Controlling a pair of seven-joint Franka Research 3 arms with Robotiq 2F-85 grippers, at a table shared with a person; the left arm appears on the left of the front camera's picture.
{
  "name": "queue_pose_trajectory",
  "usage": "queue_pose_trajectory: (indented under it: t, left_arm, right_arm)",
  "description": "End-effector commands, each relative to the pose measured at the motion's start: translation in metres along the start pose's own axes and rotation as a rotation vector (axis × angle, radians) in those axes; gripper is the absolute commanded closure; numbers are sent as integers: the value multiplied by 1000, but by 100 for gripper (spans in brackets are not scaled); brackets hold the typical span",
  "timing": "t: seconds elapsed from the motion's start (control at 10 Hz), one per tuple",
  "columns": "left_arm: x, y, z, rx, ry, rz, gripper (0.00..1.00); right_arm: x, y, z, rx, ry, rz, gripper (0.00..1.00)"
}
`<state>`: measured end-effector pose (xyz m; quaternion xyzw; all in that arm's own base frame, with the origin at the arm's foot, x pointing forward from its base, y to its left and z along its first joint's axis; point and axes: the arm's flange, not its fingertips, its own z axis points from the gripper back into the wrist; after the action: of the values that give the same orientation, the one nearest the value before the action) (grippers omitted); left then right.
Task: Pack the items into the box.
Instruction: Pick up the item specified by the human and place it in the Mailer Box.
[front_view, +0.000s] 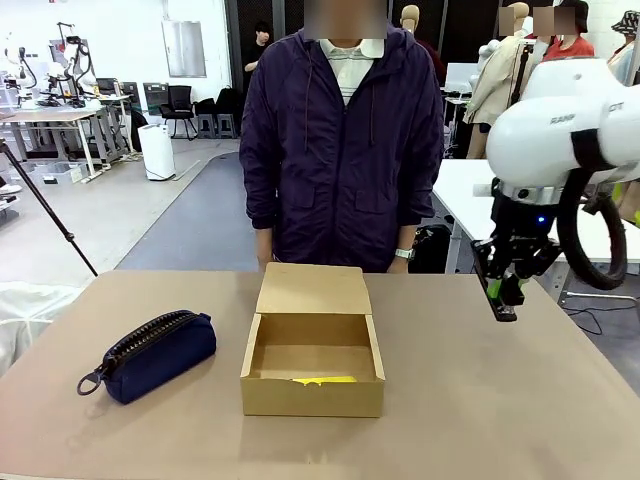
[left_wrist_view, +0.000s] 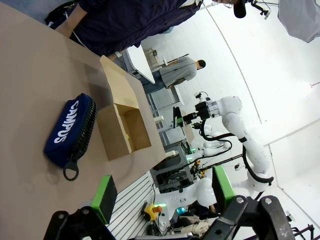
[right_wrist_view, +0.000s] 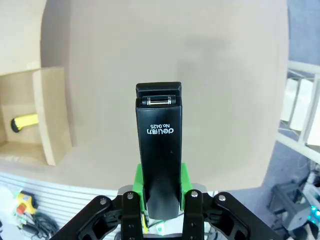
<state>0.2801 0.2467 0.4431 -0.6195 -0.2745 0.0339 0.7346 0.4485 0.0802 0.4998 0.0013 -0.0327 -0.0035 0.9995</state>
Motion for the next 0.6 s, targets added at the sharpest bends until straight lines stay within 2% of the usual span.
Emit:
queue_pose_trajectory:
  t: [0.0, 0.2, 0.3, 0.5]
  left_arm:
    - [-1, -1, 1, -10, 2, -5, 0]
    - [-1, -1, 1, -10, 2, -5, 0]
    - [-1, -1, 1, -10, 2, -5, 0]
    - [-1, -1, 1, -10, 2, -5, 0]
  right_arm:
    - [1, 9, -7, -4, 25, 30, 100]
    - [0, 5, -3, -3, 4, 11, 100]
    - [6, 13, -2, 3, -14, 69, 100]
    - [47, 72, 6, -7, -57, 479, 100]
